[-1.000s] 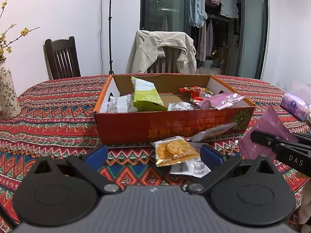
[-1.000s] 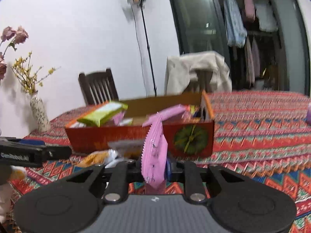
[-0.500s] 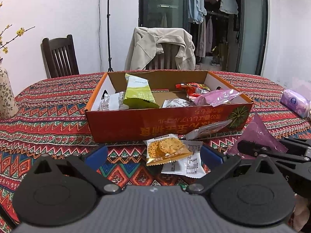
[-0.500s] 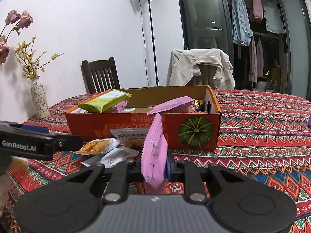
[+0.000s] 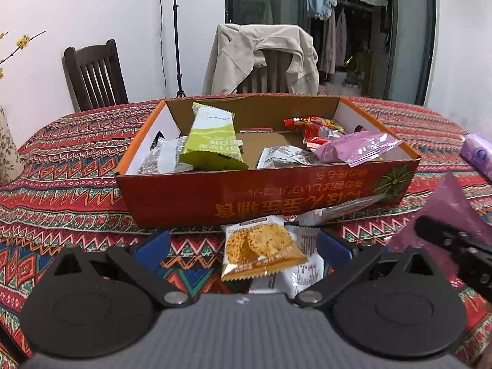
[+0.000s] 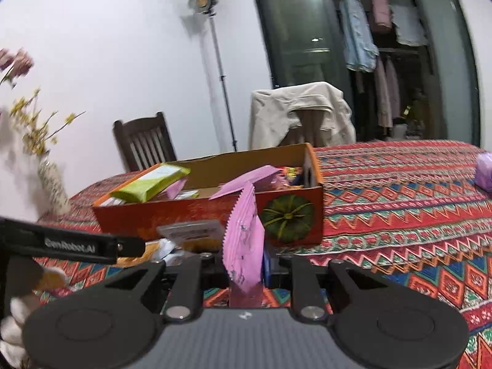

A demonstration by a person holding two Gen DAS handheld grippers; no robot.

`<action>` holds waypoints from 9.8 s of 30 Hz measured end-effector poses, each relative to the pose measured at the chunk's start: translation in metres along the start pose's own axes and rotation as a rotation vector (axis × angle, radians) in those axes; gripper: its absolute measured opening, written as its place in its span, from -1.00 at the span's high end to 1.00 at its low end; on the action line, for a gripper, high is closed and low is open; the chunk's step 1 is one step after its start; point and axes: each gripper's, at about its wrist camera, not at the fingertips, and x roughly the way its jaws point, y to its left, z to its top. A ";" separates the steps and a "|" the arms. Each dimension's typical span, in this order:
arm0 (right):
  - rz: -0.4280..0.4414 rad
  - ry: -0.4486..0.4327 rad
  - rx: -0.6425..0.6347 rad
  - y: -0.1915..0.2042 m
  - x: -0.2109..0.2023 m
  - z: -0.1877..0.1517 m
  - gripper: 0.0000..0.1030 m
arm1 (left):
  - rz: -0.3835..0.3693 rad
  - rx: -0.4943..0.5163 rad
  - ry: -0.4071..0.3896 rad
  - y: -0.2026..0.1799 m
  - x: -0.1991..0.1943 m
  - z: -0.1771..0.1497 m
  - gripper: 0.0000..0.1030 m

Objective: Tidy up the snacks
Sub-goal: 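Grasp the cracker packet with the left tool while the right tool holds the pink packet, then carry the cracker packet into the box with the left tool while the right tool carries the pink packet in, then open both tools in the box and withdraw them to the pile, then grasp a white printed packet with the right tool, then grasp a white packet with the left tool while the right tool holds its white packet, then carry both white packets into the box with the left and right tools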

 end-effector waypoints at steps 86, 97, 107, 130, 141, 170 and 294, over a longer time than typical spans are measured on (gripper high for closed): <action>-0.043 -0.115 -0.043 0.017 0.107 0.087 -1.00 | 0.039 -0.152 -0.397 0.035 0.011 0.069 -1.00; -0.063 -0.121 -0.037 0.015 0.103 0.089 -1.00 | 0.029 -0.160 -0.388 0.036 0.007 0.072 -1.00; -0.048 -0.106 -0.053 0.024 0.089 0.100 -1.00 | 0.007 -0.174 -0.346 0.042 -0.007 0.080 -1.00; -0.038 0.005 -0.062 0.043 0.019 0.053 -1.00 | -0.009 -0.233 -0.186 0.096 -0.056 0.002 -1.00; -0.034 0.068 -0.073 0.053 0.006 0.025 -1.00 | -0.005 -0.232 -0.145 0.123 -0.069 -0.033 -1.00; -0.165 0.326 -0.121 0.128 0.116 -0.004 -1.00 | -0.021 -0.296 -0.120 0.147 -0.053 -0.054 -1.00; 0.011 -0.096 -0.020 -0.021 -0.011 0.058 0.22 | -0.101 -0.123 -0.191 -0.028 -0.074 0.050 -0.24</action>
